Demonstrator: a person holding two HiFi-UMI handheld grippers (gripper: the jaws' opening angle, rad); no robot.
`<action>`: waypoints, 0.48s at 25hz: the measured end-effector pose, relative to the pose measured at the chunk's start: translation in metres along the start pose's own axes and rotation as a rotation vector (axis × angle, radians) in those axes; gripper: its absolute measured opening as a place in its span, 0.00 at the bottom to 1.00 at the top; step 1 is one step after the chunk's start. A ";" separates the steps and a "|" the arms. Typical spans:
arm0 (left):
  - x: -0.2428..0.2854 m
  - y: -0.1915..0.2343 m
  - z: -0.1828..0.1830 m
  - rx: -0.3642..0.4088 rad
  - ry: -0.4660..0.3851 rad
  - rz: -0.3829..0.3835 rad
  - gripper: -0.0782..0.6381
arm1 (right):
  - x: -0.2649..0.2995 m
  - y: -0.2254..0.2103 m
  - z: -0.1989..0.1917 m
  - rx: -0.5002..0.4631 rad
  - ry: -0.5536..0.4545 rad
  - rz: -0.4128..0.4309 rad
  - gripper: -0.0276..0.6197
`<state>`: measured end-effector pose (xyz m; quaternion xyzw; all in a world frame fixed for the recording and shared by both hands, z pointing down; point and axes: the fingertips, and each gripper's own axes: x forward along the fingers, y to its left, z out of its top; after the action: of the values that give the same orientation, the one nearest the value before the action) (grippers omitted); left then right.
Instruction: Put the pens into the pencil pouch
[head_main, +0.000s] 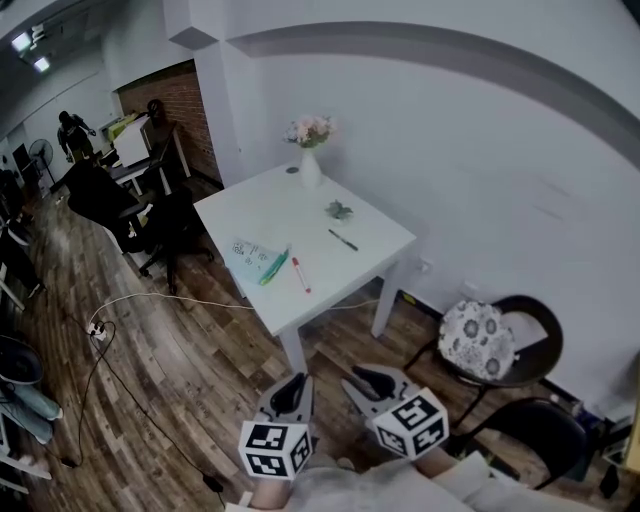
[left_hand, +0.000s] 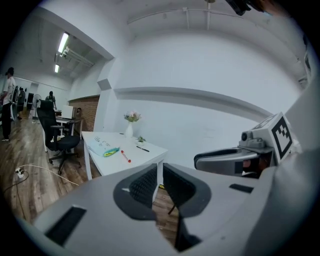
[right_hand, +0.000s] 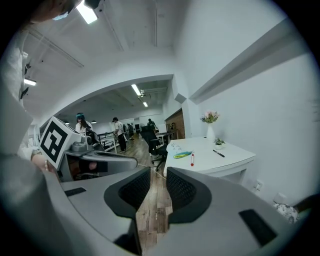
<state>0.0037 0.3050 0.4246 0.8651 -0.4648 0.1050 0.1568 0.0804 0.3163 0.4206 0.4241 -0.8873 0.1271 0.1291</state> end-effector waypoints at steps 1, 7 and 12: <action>0.000 -0.001 -0.001 0.002 0.005 0.001 0.13 | 0.000 -0.002 -0.002 -0.002 -0.004 -0.001 0.17; 0.004 -0.004 -0.006 0.024 0.049 0.008 0.25 | 0.003 -0.007 -0.001 0.021 -0.003 -0.006 0.20; 0.011 0.002 -0.008 0.054 0.077 0.011 0.26 | 0.011 -0.019 0.001 0.044 -0.029 -0.018 0.20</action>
<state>0.0077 0.2983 0.4364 0.8616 -0.4603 0.1518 0.1505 0.0886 0.2970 0.4256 0.4366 -0.8823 0.1391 0.1080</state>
